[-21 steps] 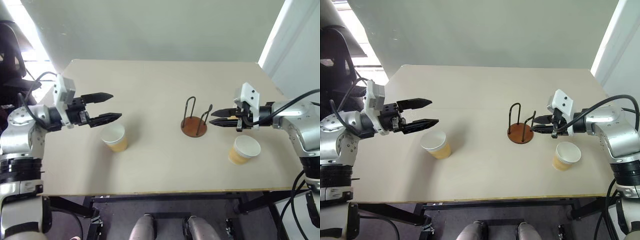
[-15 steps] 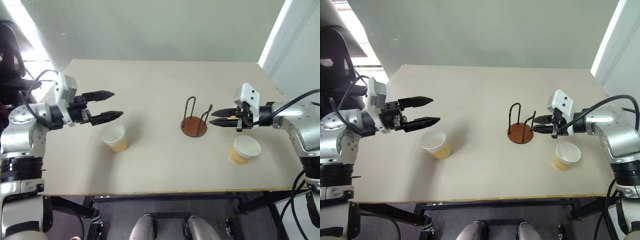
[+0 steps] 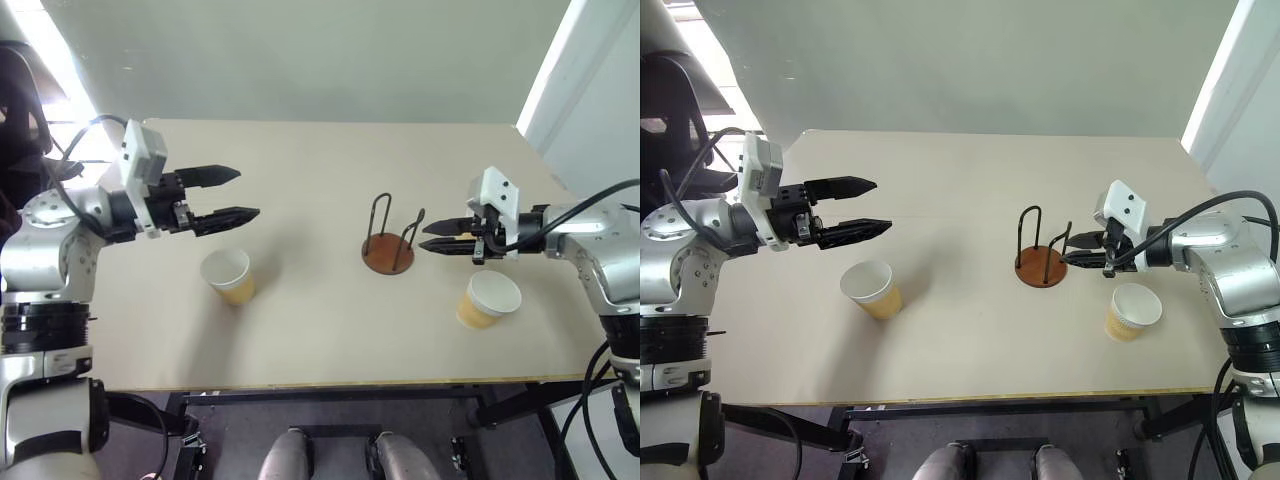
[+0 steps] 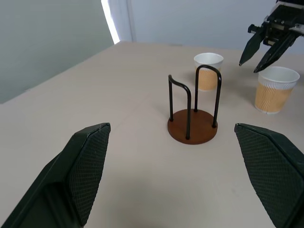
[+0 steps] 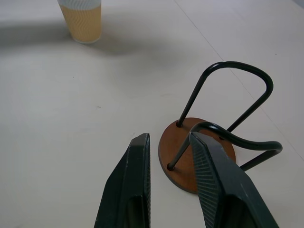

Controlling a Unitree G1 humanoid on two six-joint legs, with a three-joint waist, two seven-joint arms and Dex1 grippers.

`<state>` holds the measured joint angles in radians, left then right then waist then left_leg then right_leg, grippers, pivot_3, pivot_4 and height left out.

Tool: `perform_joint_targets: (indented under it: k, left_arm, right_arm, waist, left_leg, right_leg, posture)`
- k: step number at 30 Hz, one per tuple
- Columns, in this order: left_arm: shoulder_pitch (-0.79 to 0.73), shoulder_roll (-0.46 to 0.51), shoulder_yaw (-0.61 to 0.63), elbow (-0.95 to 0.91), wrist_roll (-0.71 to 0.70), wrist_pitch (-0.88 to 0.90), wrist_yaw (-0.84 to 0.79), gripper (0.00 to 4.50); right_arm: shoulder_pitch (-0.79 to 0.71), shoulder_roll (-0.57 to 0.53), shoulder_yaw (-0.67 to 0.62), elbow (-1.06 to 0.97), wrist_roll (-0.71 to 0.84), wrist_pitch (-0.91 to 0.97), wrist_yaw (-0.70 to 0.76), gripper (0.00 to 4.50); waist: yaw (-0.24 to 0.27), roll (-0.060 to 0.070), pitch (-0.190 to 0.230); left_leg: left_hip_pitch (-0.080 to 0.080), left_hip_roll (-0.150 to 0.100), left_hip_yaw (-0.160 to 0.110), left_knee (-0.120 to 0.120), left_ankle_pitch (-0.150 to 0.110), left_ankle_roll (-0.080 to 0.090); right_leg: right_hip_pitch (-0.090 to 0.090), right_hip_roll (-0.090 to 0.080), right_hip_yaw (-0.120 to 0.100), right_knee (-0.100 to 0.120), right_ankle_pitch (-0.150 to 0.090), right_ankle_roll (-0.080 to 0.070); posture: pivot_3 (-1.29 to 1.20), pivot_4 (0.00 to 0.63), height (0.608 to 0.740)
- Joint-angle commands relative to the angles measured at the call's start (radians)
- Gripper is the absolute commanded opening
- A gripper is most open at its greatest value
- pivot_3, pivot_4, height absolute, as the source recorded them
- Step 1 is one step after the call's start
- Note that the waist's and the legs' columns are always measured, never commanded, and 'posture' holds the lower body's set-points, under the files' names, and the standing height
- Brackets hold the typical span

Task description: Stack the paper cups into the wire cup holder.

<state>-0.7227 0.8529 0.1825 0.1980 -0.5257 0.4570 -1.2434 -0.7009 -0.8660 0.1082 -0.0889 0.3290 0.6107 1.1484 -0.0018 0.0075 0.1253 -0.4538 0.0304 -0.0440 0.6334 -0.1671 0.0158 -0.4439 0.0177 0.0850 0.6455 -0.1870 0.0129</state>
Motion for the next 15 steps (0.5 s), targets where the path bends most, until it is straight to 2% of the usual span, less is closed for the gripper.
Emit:
perform_joint_targets:
  k: [1, 3, 6, 13, 14, 15]
  left_arm:
    - [-0.018, 0.006, 0.015, 0.023, -0.002, -0.039, -0.026, 4.50]
    - [-0.017, 0.007, 0.015, 0.056, 0.004, -0.064, -0.045, 4.50]
    - [-0.020, 0.008, 0.015, 0.117, 0.018, -0.112, -0.077, 4.50]
    - [-0.021, 0.001, 0.010, 0.183, 0.031, -0.175, -0.114, 4.50]
    - [-0.022, 0.001, 0.009, 0.184, 0.033, -0.177, -0.116, 4.50]
    - [-0.024, 0.000, 0.009, 0.186, 0.034, -0.178, -0.118, 4.50]
  right_arm:
    - [-0.004, -0.015, -0.032, -0.028, 0.002, -0.002, -0.009, 1.25]
    - [-0.004, -0.017, -0.034, -0.031, 0.010, 0.011, -0.006, 1.25]
    - [0.002, -0.031, -0.036, -0.052, 0.035, 0.053, 0.013, 1.83]
    - [0.013, -0.038, -0.035, -0.076, 0.032, 0.090, -0.013, 4.21]
    - [0.013, -0.037, -0.038, -0.080, 0.044, 0.115, -0.015, 4.48]
    - [0.012, -0.036, -0.040, -0.083, 0.052, 0.132, -0.018, 4.48]
  waist:
    - [0.000, 0.000, 0.000]
    - [0.000, 0.000, 0.000]
    - [0.000, 0.000, 0.000]
    - [0.000, 0.000, 0.000]
    - [0.000, 0.000, 0.000]
    - [0.000, 0.000, 0.000]
  left_leg:
    - [0.000, 0.000, 0.000, 0.000, 0.000, 0.000]
    - [0.000, 0.000, 0.000, 0.000, 0.000, 0.000]
    - [0.000, 0.000, 0.000, 0.000, 0.000, 0.000]
    - [0.000, 0.000, 0.000, 0.000, 0.000, 0.000]
    - [0.000, 0.000, 0.000, 0.000, 0.000, 0.000]
    - [0.000, 0.000, 0.000, 0.000, 0.000, 0.000]
  right_leg:
    - [0.000, 0.000, 0.000, 0.000, 0.000, 0.000]
    - [0.000, 0.000, 0.000, 0.000, 0.000, 0.000]
    - [0.000, 0.000, 0.000, 0.000, 0.000, 0.000]
    - [0.000, 0.000, 0.000, 0.000, 0.000, 0.000]
    - [0.000, 0.000, 0.000, 0.000, 0.000, 0.000]
    - [0.000, 0.000, 0.000, 0.000, 0.000, 0.000]
  posture:
    - [0.00, 0.150, 0.740]
    - [0.00, 0.150, 0.740]
    - [0.00, 0.150, 0.740]
    - [0.00, 0.150, 0.740]
    - [0.00, 0.150, 0.740]
    - [0.00, 0.150, 0.740]
